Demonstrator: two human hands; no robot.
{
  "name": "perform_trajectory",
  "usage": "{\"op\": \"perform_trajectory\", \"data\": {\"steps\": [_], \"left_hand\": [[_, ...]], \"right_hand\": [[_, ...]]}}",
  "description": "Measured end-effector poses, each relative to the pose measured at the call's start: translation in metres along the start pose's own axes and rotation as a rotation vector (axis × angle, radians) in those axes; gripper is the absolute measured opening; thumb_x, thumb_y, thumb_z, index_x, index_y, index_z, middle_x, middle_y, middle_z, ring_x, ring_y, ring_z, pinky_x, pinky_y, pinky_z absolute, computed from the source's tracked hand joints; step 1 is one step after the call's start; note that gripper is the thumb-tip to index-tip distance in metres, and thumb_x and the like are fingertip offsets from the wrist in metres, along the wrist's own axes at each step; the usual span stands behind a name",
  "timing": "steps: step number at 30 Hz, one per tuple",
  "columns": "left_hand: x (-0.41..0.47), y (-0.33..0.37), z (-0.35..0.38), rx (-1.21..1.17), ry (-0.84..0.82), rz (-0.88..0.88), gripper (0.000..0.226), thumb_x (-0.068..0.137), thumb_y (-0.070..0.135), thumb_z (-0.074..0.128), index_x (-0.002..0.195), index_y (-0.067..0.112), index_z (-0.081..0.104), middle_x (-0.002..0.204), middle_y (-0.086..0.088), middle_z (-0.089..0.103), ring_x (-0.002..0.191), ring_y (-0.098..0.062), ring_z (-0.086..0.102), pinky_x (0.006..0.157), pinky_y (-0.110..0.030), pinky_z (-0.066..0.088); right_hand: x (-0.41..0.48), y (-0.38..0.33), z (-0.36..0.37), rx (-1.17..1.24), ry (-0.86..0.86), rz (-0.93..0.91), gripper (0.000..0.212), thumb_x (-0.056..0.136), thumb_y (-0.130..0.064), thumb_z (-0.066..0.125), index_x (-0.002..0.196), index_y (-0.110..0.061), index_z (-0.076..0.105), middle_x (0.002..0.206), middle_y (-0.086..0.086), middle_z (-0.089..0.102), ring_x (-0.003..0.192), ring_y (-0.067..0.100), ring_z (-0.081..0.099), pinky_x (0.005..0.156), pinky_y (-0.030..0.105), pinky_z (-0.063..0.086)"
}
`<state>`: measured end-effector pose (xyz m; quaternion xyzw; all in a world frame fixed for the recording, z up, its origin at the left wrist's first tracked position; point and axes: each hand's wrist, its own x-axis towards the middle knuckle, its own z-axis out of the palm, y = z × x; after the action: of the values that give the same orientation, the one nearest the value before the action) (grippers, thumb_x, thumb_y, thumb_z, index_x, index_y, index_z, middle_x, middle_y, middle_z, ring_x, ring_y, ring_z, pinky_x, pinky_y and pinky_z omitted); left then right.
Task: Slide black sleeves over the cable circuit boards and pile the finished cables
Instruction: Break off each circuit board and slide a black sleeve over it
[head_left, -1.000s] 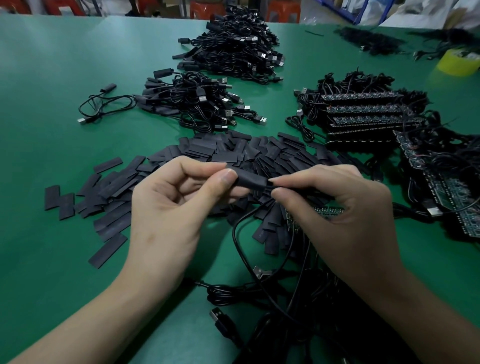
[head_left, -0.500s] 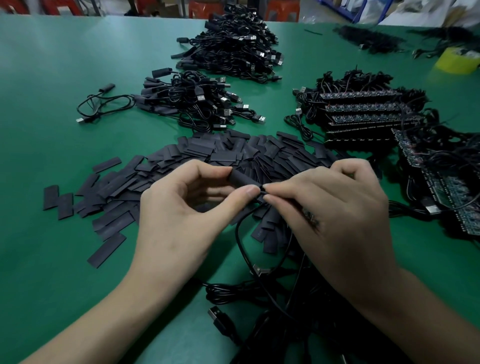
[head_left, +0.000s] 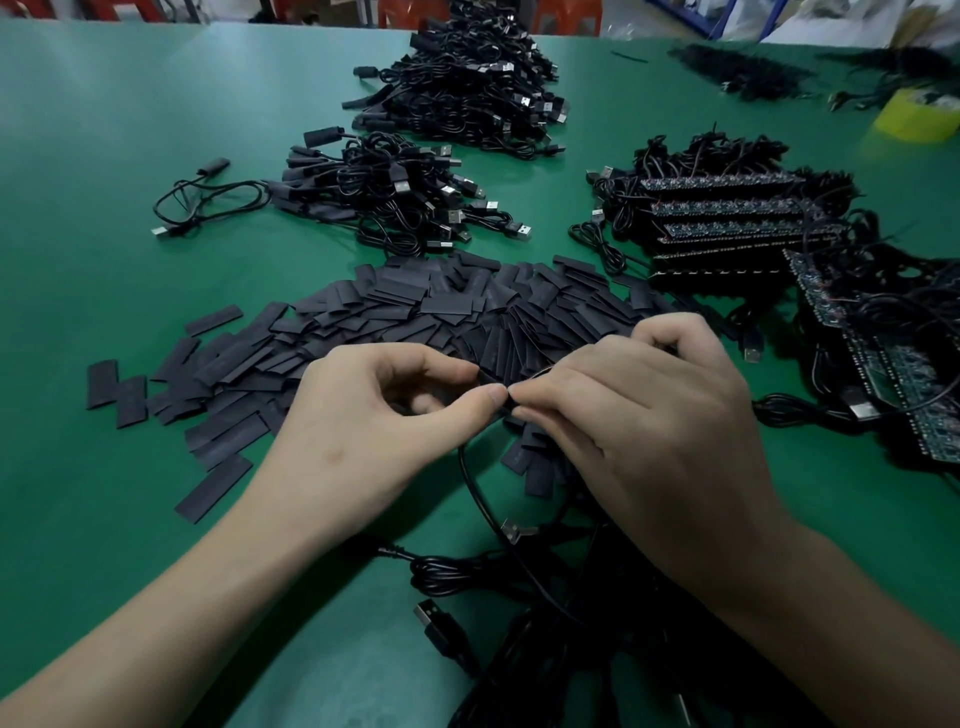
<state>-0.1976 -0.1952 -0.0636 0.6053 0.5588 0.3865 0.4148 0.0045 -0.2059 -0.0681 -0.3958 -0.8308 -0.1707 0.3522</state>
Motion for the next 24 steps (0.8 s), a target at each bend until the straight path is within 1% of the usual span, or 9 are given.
{"op": "perform_trajectory", "data": {"steps": [2, 4, 7, 12, 15, 18, 20, 22, 24], "left_hand": [[0.001, -0.002, 0.0, 0.007, -0.008, 0.002, 0.029, 0.068, 0.053, 0.085, 0.088, 0.032, 0.08, 0.071, -0.007, 0.07, 0.06, -0.01, 0.057, 0.064, -0.028, 0.046], [0.002, -0.005, 0.0, 0.008, -0.013, 0.006, 0.029, 0.068, 0.053, 0.078, 0.088, 0.033, 0.08, 0.064, 0.0, 0.065, 0.058, -0.009, 0.053, 0.06, -0.023, 0.043], [0.001, -0.006, 0.003, 0.043, -0.015, 0.03, 0.025, 0.069, 0.05, 0.075, 0.086, 0.033, 0.08, 0.059, 0.007, 0.058, 0.054, -0.006, 0.049, 0.054, -0.013, 0.038], [-0.001, -0.004, 0.008, 0.144, 0.036, 0.105, 0.018, 0.07, 0.042, 0.069, 0.081, 0.032, 0.079, 0.056, 0.01, 0.061, 0.049, 0.002, 0.05, 0.052, -0.006, 0.036], [-0.003, -0.003, 0.01, 0.211, 0.074, 0.147, 0.017, 0.071, 0.04, 0.066, 0.077, 0.031, 0.078, 0.058, 0.008, 0.066, 0.051, -0.002, 0.056, 0.052, -0.008, 0.039], [-0.002, -0.004, 0.011, 0.25, 0.149, 0.213, 0.02, 0.077, 0.034, 0.06, 0.071, 0.027, 0.077, 0.06, 0.005, 0.069, 0.055, -0.009, 0.063, 0.055, -0.024, 0.05], [0.001, -0.006, 0.008, 0.206, 0.2, 0.203, 0.021, 0.083, 0.031, 0.059, 0.074, 0.029, 0.078, 0.065, 0.009, 0.071, 0.061, -0.011, 0.067, 0.059, -0.031, 0.055], [0.003, -0.009, 0.005, 0.149, 0.22, 0.167, 0.014, 0.089, 0.032, 0.067, 0.082, 0.033, 0.079, 0.071, 0.011, 0.074, 0.067, -0.012, 0.07, 0.064, -0.032, 0.056], [0.004, -0.011, 0.002, 0.072, 0.186, 0.123, 0.008, 0.086, 0.038, 0.073, 0.087, 0.035, 0.08, 0.072, 0.008, 0.075, 0.068, -0.011, 0.071, 0.066, -0.027, 0.056]], "right_hand": [[0.0, 0.0, 0.0, 0.013, -0.011, -0.008, 0.02, 0.102, -0.021, 0.064, 0.09, -0.014, 0.078, 0.082, 0.001, 0.073, 0.073, 0.027, 0.069, 0.074, 0.041, 0.042], [0.0, 0.0, 0.001, 0.028, -0.024, -0.012, 0.02, 0.103, -0.021, 0.064, 0.09, -0.014, 0.078, 0.082, 0.001, 0.072, 0.073, 0.027, 0.068, 0.074, 0.041, 0.043], [0.0, 0.0, 0.0, 0.042, -0.049, -0.014, 0.022, 0.103, -0.022, 0.062, 0.09, -0.014, 0.078, 0.083, 0.001, 0.072, 0.073, 0.027, 0.068, 0.074, 0.042, 0.043], [0.001, -0.001, -0.001, 0.041, -0.062, -0.026, 0.024, 0.104, -0.022, 0.061, 0.089, -0.014, 0.077, 0.082, 0.001, 0.073, 0.073, 0.026, 0.067, 0.074, 0.043, 0.043], [0.002, -0.001, -0.001, 0.04, -0.06, -0.024, 0.024, 0.104, -0.023, 0.061, 0.089, -0.014, 0.077, 0.082, 0.0, 0.072, 0.071, 0.026, 0.066, 0.074, 0.042, 0.042], [0.001, 0.0, 0.0, 0.052, -0.061, 0.012, 0.019, 0.101, -0.024, 0.065, 0.09, -0.016, 0.078, 0.084, -0.003, 0.073, 0.072, 0.024, 0.066, 0.076, 0.04, 0.041], [0.0, 0.002, 0.0, 0.103, -0.041, 0.093, 0.014, 0.098, -0.026, 0.069, 0.091, -0.019, 0.078, 0.087, -0.007, 0.074, 0.075, 0.019, 0.067, 0.078, 0.038, 0.041], [-0.001, 0.005, -0.001, 0.179, -0.014, 0.201, 0.011, 0.095, -0.028, 0.071, 0.092, -0.021, 0.078, 0.089, -0.011, 0.075, 0.08, 0.011, 0.065, 0.08, 0.036, 0.041], [-0.002, 0.007, -0.002, 0.245, 0.014, 0.286, 0.009, 0.093, -0.03, 0.073, 0.094, -0.024, 0.078, 0.09, -0.017, 0.073, 0.082, 0.0, 0.06, 0.082, 0.034, 0.042]]}}
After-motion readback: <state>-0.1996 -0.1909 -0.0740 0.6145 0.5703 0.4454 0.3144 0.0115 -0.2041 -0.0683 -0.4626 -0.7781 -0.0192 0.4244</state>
